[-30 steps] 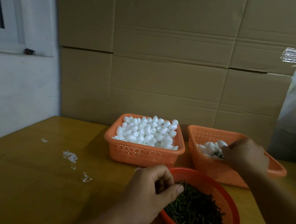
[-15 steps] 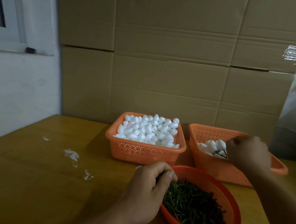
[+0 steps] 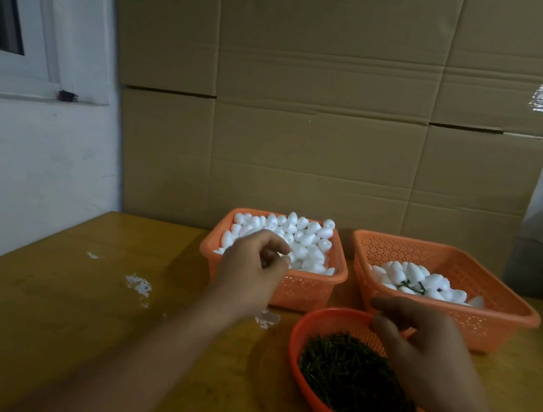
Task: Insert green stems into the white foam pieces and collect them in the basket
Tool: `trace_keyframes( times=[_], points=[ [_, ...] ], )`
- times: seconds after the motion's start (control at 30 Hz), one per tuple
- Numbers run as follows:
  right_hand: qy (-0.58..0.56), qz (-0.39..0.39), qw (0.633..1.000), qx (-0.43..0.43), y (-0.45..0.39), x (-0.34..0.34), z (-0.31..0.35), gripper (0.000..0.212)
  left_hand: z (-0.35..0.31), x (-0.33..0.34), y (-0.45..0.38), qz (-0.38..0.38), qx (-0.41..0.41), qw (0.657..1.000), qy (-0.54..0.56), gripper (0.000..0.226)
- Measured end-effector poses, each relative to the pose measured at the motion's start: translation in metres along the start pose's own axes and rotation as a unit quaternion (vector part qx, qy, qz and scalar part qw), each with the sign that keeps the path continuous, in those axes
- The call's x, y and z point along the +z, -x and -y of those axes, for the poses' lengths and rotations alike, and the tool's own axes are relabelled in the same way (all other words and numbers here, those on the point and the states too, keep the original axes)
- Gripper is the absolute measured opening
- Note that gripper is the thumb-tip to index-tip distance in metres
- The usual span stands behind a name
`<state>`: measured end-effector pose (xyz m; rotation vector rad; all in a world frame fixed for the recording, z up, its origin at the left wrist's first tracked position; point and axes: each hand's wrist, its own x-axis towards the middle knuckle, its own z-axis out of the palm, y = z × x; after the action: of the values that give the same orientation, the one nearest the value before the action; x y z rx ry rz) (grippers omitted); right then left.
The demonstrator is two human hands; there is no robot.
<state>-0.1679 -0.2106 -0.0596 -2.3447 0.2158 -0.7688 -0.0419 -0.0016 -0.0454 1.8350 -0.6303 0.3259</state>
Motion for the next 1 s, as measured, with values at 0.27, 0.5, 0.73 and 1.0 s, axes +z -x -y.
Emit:
trace_keyframes(
  times=[0.27, 0.5, 0.73, 1.0],
  points=[
    [0.014, 0.009, 1.000, -0.011, 0.005, -0.001, 0.007, 0.027, 0.028, -0.019, -0.100, 0.102, -0.020, 0.941, -0.323, 0.011],
    [0.039, 0.042, 0.998, -0.010, 0.010, 0.000, 0.008, 0.028, 0.035, -0.003, -0.113, 0.210, 0.002, 0.838, -0.503, 0.025],
    [0.050, 0.038, 0.998, -0.022, 0.010, 0.000, 0.006, 0.027, 0.049, 0.004, -0.121, 0.209, -0.020, 0.820, -0.532, 0.033],
    [0.051, 0.039, 0.997, -0.037, 0.011, 0.002, 0.005, 0.025, 0.060, 0.002, -0.130, 0.211, -0.029, 0.826, -0.522, 0.033]
  ],
)
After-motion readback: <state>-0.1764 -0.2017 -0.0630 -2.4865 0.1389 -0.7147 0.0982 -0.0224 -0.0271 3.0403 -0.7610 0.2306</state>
